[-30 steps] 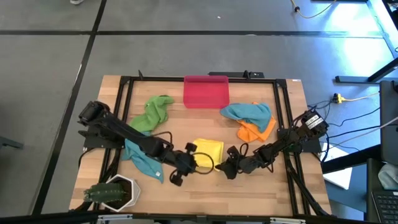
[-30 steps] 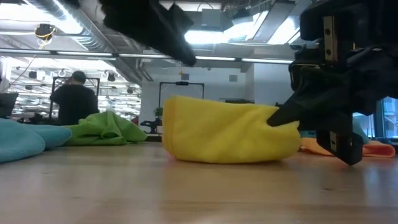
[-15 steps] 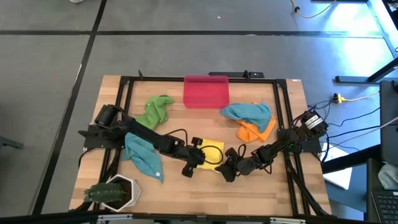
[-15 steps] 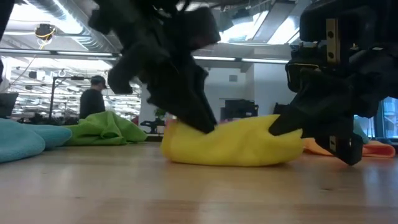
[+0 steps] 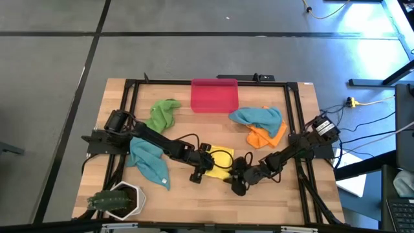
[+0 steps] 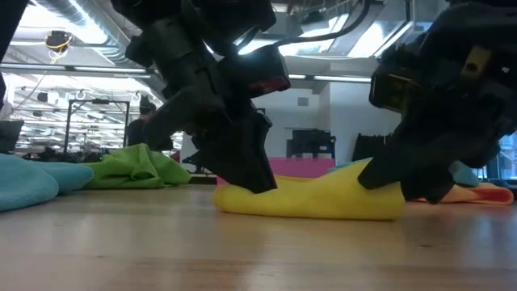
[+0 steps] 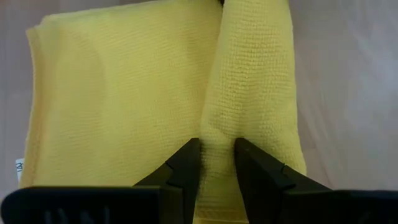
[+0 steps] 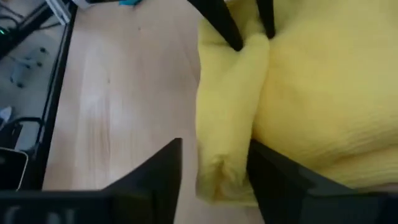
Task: Roll microfiber towels into tight, uniform cylinder then place into a basket
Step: Roll the yellow microfiber cloth
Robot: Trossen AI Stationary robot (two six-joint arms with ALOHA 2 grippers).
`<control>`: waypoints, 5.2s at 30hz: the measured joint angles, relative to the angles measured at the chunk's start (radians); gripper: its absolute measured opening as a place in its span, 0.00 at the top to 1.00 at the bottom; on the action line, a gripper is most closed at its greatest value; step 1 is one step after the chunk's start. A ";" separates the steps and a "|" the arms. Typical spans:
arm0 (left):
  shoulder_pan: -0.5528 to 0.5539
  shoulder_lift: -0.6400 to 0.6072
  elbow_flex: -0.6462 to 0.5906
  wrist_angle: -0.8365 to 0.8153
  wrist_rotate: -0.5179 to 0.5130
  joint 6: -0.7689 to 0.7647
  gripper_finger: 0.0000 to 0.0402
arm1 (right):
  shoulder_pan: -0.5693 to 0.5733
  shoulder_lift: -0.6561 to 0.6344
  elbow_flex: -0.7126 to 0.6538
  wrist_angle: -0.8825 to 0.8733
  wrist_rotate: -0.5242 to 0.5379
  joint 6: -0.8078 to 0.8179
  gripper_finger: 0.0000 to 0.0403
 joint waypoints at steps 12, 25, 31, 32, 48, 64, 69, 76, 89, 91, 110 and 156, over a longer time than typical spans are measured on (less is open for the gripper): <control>-0.002 0.000 0.000 -0.011 0.001 0.000 0.77 | 0.012 -0.278 0.096 -0.523 0.129 -0.092 0.48; -0.003 0.000 -0.001 -0.012 -0.002 -0.002 0.77 | 0.032 -0.044 0.093 -0.112 0.144 -0.259 0.72; -0.003 -0.003 -0.001 -0.013 -0.003 -0.003 0.77 | -0.010 0.060 0.093 -0.106 0.147 -0.150 0.90; -0.003 -0.012 -0.003 -0.022 -0.008 -0.003 0.77 | -0.017 0.070 0.093 -0.102 0.146 -0.131 0.93; -0.139 -0.143 -0.003 -0.078 -0.118 0.057 0.61 | -0.051 0.099 0.096 -0.087 0.100 -0.015 0.98; -0.189 -0.040 -0.003 -0.075 -0.359 0.220 0.43 | -0.111 0.099 0.096 -0.091 -0.033 0.117 0.97; -0.189 -0.005 -0.001 -0.072 -0.367 0.263 0.43 | -0.134 0.099 0.096 -0.092 -0.066 0.131 0.97; -0.193 0.024 0.003 -0.063 -0.447 0.298 0.46 | -0.154 0.097 0.096 -0.089 -0.108 0.146 0.97; -0.157 0.054 0.001 -0.090 -0.447 0.374 0.79 | -0.154 0.098 0.094 -0.075 -0.105 0.102 0.97; -0.155 0.056 0.001 -0.089 -0.434 0.372 0.86 | -0.154 0.093 0.095 -0.073 -0.107 0.051 0.97; -0.127 -0.002 -0.004 -0.102 -0.228 0.202 1.00 | 0.017 -0.212 0.094 -0.238 0.242 -0.574 0.80; 0.011 -0.072 -0.002 -0.153 0.298 0.000 1.00 | 0.135 0.266 0.590 -0.760 0.432 -0.624 0.87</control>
